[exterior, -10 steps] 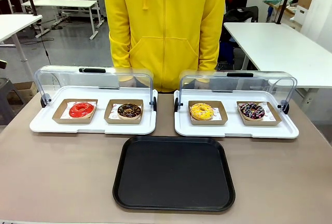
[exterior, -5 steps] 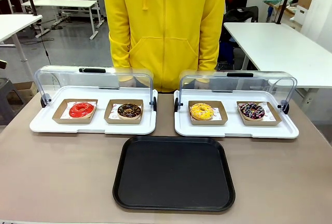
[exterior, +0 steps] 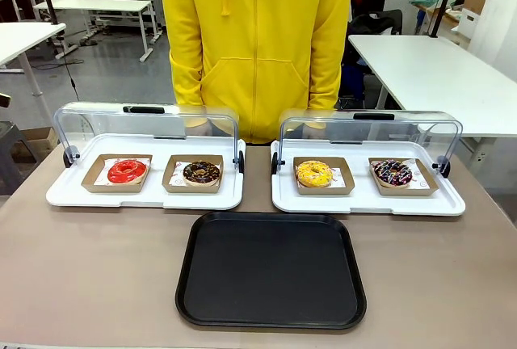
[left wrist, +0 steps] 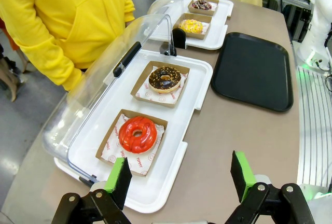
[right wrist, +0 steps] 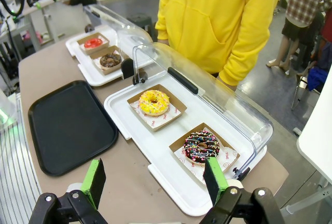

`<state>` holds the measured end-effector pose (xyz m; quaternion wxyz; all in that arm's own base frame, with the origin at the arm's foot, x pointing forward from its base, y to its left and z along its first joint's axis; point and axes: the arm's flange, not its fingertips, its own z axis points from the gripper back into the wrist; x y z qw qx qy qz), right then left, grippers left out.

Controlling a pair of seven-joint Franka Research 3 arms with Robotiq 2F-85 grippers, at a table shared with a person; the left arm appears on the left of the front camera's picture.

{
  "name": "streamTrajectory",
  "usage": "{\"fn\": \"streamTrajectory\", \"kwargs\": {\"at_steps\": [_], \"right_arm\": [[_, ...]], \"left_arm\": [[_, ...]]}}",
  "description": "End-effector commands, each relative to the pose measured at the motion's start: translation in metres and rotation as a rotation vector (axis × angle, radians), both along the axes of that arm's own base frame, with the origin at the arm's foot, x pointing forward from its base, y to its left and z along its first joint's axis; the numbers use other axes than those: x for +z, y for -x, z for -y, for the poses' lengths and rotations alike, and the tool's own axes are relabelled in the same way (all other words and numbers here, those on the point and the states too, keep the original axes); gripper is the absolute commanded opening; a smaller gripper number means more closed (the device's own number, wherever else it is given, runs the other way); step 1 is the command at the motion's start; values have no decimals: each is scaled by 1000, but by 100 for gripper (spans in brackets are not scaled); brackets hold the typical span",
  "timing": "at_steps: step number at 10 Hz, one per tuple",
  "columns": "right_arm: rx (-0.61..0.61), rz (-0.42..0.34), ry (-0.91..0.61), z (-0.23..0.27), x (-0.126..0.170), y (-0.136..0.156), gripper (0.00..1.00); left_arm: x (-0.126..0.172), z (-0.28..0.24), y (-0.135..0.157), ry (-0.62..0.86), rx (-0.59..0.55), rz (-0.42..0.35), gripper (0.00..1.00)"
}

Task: Move the first donut from the left to the tray.
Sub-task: Pick up the Paper togo box containing the Donut indicated by the person and place it on the Handle tray.

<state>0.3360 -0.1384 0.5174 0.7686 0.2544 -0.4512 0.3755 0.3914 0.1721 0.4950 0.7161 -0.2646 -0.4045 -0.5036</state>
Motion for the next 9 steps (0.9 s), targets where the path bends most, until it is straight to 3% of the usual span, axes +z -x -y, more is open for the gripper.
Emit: {"fn": "streamTrajectory", "kwargs": {"at_steps": [1, 9], "right_arm": [[10, 33, -10, -1, 1, -4, 100], [10, 33, -10, -1, 1, -4, 100]], "left_arm": [[1, 0, 1, 2, -8, 11, 100], [1, 0, 1, 2, -8, 11, 100]]}}
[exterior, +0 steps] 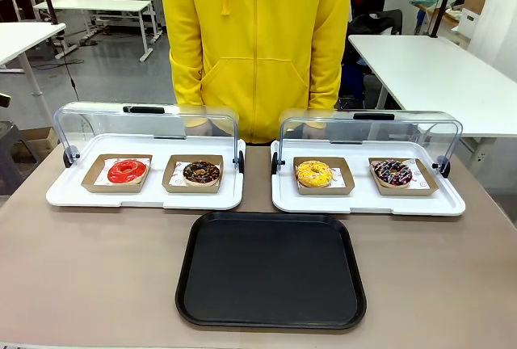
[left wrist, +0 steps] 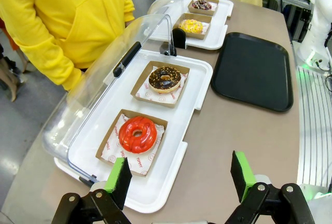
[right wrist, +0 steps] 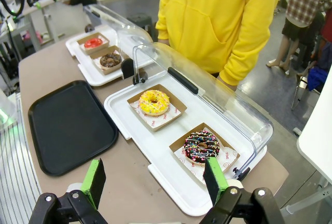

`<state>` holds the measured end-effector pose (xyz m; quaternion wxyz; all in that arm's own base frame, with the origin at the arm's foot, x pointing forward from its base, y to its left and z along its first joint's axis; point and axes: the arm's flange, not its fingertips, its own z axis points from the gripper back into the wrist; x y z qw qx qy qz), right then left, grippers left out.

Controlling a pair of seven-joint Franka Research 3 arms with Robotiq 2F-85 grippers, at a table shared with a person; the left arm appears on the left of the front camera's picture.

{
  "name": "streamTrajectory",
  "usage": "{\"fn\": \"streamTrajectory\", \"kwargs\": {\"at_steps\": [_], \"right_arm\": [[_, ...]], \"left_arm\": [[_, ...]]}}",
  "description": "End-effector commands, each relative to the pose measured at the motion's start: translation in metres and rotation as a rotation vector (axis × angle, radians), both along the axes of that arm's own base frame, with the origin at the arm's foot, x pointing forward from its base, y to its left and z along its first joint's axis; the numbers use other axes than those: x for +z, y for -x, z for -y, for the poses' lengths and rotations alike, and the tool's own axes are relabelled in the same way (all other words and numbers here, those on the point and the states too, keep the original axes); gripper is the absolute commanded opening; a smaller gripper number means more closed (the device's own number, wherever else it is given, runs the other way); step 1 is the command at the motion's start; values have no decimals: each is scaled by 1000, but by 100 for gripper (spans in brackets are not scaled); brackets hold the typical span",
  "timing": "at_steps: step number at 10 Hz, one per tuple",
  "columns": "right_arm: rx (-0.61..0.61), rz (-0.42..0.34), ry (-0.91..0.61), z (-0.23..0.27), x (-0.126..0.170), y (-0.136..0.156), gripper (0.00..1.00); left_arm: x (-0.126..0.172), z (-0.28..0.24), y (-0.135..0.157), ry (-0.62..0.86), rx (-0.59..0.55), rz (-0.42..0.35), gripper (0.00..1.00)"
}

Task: Move the first donut from the left to the tray.
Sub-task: Pick up the Paper togo box containing the Donut indicated by the person and place it on the Handle tray.

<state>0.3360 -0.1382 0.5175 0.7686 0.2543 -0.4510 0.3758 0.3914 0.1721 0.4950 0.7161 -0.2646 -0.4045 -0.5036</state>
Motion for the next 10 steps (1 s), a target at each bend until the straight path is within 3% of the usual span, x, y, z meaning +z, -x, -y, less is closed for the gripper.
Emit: {"fn": "streamTrajectory", "kwargs": {"at_steps": [1, 10], "right_arm": [[9, 33, -10, 0, 1, -4, 100], [9, 33, -10, 0, 1, -4, 100]], "left_arm": [[1, 0, 1, 2, -8, 11, 100], [1, 0, 1, 2, -8, 11, 100]]}}
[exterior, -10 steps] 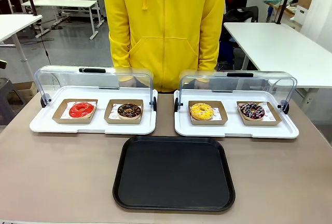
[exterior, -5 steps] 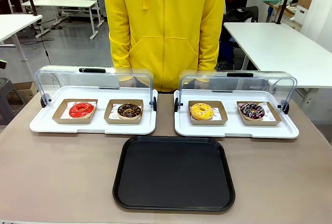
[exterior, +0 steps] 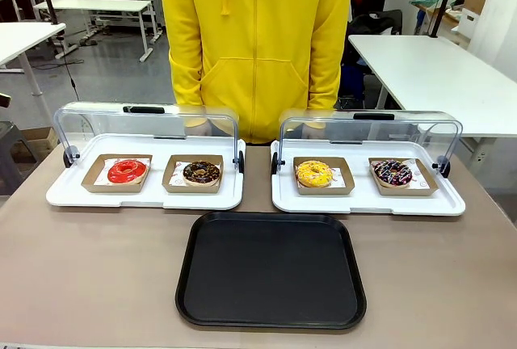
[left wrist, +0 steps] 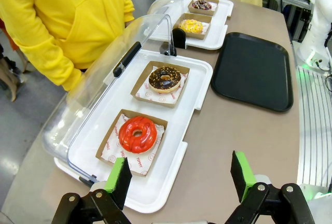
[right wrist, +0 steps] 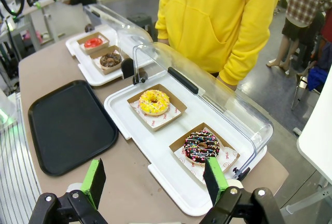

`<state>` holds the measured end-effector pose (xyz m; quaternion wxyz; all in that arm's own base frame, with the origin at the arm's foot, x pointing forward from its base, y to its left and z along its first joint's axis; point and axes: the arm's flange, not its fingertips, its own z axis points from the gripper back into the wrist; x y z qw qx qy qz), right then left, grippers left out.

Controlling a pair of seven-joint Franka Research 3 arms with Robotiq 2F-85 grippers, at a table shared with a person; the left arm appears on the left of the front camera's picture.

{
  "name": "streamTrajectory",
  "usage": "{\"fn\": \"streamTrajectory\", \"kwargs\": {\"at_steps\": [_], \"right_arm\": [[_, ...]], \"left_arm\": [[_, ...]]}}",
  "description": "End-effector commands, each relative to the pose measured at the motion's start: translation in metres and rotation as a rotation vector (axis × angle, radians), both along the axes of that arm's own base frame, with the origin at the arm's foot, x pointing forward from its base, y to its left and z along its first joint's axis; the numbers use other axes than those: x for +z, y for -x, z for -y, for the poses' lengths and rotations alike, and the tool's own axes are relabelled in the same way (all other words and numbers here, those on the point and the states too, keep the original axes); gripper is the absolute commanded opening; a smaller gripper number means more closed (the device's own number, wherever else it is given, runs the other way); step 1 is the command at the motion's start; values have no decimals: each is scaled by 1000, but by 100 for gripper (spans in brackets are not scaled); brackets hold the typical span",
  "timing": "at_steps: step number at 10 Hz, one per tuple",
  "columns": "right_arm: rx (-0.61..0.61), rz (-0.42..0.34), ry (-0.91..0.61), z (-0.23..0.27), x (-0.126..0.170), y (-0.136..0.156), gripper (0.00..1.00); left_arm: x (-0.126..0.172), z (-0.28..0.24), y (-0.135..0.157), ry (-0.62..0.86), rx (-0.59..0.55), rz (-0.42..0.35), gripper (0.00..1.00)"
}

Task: Move the first donut from the left to the tray.
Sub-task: Pick up the Paper togo box containing the Donut indicated by the person and place it on the Handle tray.

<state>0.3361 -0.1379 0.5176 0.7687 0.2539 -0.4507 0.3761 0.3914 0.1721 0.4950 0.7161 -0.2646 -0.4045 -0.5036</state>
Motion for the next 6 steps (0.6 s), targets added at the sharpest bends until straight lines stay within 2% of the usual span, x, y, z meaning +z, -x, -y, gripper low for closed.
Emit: {"fn": "streamTrajectory", "kwargs": {"at_steps": [1, 6], "right_arm": [[9, 33, -12, 0, 1, -4, 100], [9, 33, -12, 0, 1, -4, 100]], "left_arm": [[1, 0, 1, 2, -8, 11, 100], [1, 0, 1, 2, -8, 11, 100]]}}
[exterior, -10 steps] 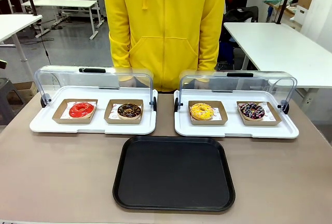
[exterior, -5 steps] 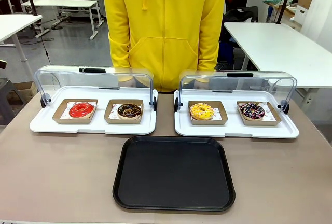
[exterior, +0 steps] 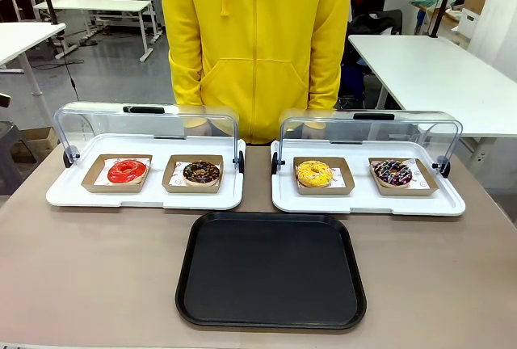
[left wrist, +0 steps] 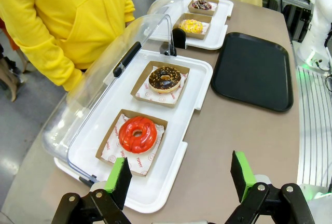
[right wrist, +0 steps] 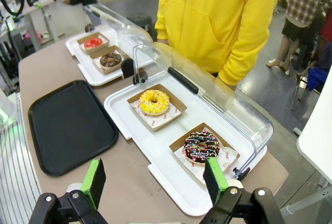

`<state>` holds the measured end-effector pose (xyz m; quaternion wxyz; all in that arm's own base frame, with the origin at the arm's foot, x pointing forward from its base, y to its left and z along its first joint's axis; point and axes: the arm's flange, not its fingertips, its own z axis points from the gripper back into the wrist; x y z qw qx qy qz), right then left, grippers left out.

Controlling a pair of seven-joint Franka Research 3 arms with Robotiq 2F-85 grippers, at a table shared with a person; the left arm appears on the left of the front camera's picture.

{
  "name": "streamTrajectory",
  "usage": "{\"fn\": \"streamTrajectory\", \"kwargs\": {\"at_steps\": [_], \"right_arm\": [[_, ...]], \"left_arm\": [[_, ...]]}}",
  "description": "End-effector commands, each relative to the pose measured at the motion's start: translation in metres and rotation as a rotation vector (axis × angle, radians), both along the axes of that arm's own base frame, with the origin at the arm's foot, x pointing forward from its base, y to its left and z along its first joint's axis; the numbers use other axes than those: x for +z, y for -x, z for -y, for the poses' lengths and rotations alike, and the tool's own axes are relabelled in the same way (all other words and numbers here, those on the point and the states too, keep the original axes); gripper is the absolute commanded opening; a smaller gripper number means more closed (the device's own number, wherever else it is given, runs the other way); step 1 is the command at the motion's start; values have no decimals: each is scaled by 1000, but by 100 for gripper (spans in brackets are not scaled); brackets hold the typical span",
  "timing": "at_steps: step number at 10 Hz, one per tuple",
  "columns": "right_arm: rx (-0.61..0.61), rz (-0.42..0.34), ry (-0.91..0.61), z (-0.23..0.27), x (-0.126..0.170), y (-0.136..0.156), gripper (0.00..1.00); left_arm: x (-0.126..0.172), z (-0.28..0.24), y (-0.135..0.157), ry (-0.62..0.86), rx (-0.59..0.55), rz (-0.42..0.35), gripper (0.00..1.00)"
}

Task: Move the first donut from the left to the tray.
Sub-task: Pick up the Paper togo box containing the Donut indicated by the person and place it on the Handle tray.

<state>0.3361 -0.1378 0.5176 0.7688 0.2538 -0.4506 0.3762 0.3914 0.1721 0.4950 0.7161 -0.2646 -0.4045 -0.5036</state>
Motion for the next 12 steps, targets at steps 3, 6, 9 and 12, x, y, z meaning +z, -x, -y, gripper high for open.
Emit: {"fn": "streamTrajectory", "kwargs": {"at_steps": [3, 6, 9, 12], "right_arm": [[9, 33, -12, 0, 1, -4, 100], [9, 33, -12, 0, 1, -4, 100], [9, 33, -12, 0, 1, -4, 100], [9, 33, -12, 0, 1, -4, 100]], "left_arm": [[1, 0, 1, 2, -8, 11, 100], [1, 0, 1, 2, -8, 11, 100], [1, 0, 1, 2, -8, 11, 100], [1, 0, 1, 2, -8, 11, 100]]}}
